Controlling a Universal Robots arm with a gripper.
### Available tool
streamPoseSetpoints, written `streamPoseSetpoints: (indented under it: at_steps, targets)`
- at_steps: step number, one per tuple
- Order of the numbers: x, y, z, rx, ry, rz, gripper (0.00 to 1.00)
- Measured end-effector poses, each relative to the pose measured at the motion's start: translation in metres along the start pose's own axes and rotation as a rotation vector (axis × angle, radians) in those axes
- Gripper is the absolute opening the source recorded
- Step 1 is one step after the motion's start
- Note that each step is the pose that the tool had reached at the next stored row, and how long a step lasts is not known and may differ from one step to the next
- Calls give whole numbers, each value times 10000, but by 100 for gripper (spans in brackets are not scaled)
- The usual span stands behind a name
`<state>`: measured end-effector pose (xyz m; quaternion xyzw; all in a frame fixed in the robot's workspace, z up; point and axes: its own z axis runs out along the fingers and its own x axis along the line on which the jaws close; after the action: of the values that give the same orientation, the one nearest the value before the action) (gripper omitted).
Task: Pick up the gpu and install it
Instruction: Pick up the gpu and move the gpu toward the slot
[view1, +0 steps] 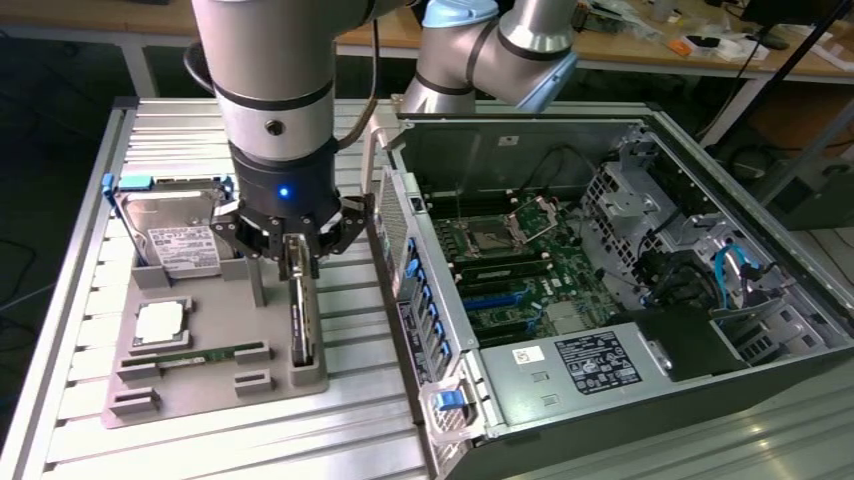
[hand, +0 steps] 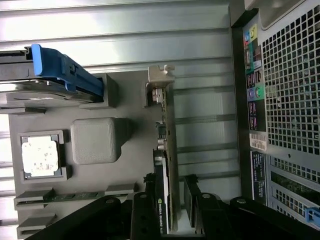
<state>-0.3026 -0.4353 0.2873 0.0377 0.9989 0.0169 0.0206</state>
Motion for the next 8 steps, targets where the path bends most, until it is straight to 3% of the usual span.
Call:
streamPoseSetpoints:
  at_steps: [3, 8]
  targets:
    - [21, -4, 53, -1, -20, 0, 36]
    - [21, -4, 53, 7, -25, -1, 37]
